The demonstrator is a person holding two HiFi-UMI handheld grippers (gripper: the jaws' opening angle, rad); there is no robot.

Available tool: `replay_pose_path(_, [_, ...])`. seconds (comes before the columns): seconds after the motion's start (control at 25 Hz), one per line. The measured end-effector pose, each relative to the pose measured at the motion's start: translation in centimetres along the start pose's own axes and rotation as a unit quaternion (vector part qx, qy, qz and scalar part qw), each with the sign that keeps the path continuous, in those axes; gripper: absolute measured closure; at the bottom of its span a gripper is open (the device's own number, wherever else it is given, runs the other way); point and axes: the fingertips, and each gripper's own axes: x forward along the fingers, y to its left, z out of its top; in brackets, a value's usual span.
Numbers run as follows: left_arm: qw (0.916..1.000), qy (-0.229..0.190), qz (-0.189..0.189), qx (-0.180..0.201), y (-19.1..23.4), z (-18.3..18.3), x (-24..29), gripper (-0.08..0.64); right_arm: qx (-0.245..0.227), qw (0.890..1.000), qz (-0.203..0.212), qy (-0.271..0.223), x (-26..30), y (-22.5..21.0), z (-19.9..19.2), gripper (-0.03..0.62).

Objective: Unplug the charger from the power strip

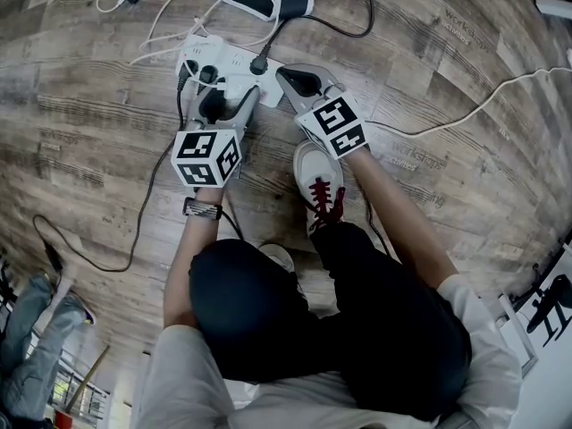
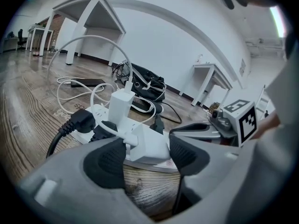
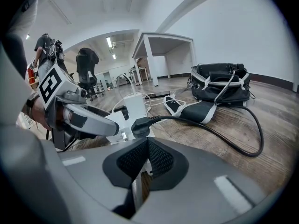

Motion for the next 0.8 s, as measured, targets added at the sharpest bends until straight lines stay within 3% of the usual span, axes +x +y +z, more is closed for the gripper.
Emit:
replay_pose_path(0.24, [1.0, 0.008, 0.004, 0.003, 0.0, -0.3, -0.3, 0.247, -0.014, 1.0, -0.002, 0.006, 0.1, 0.0, 0.0, 0.591])
replay_pose_path(0.56, [0.9996, 0.022, 0.017, -0.011, 0.1, -1.0, -0.9, 0.245, 0.015, 1.0, -0.01, 0.017, 0.0, -0.1, 0.0, 0.591])
replay_pose_path(0.8, [0.9991, 0.038, 0.013, -0.01, 0.0, -1.8, -1.4, 0.244, 0.014, 1.0, -0.016, -0.003, -0.9, 0.0, 1.2, 0.591])
